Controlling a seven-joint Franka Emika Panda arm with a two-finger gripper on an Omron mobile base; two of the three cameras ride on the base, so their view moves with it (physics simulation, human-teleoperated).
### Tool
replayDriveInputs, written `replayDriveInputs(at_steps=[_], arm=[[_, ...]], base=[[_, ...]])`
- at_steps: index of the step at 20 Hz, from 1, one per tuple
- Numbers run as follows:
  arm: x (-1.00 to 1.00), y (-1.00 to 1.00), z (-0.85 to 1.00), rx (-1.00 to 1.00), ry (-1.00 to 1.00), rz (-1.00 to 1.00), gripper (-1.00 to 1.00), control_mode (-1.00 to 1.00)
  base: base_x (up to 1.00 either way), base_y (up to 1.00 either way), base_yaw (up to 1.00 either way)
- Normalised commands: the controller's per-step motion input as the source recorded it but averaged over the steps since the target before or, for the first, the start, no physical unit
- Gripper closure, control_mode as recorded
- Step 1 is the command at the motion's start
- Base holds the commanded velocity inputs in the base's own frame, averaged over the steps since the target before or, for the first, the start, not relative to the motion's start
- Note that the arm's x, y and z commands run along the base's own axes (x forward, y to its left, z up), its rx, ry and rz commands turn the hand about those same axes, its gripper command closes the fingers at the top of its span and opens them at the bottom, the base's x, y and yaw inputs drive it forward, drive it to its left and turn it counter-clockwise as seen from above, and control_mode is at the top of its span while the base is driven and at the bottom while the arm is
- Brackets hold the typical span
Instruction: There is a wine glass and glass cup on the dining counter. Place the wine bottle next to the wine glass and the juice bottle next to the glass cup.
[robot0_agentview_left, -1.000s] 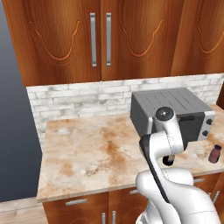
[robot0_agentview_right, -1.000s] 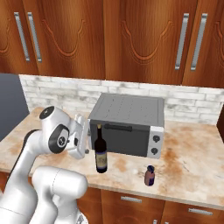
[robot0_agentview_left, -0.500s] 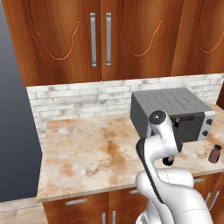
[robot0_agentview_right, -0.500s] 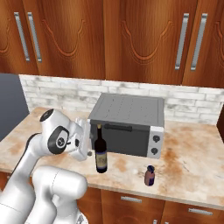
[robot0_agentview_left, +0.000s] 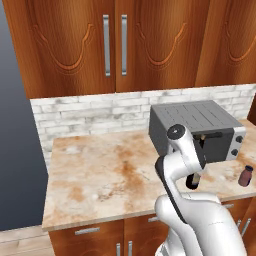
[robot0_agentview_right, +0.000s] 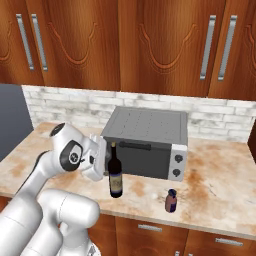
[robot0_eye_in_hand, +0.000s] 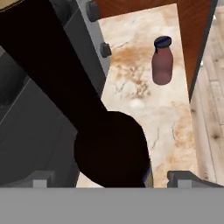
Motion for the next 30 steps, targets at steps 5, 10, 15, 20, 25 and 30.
replayDriveInputs(at_steps=[5,10,15,20,25,30], arm=[[0.1,-0.1,-0.24,-0.04,0.05,0.01,-1.0,-1.0],[0.02,-0.19,-0.28,-0.04,0.08,0.0,-1.0,-1.0],[0.05,-0.15,-0.31,-0.03,0.07,0.0,-1.0,-1.0],[0.05,-0.04,-0.32,-0.03,0.03,0.01,-1.0,-1.0],[0.0,-0.02,-0.38,-0.03,0.02,0.03,-1.0,-1.0],[0.05,-0.06,-0.45,-0.02,0.05,0.03,-1.0,-1.0]], base=[[0.0,0.0,0.0],[0.0,0.0,0.0],[0.0,0.0,0.0],[0.0,0.0,0.0],[0.0,0.0,0.0],[0.0,0.0,0.0]])
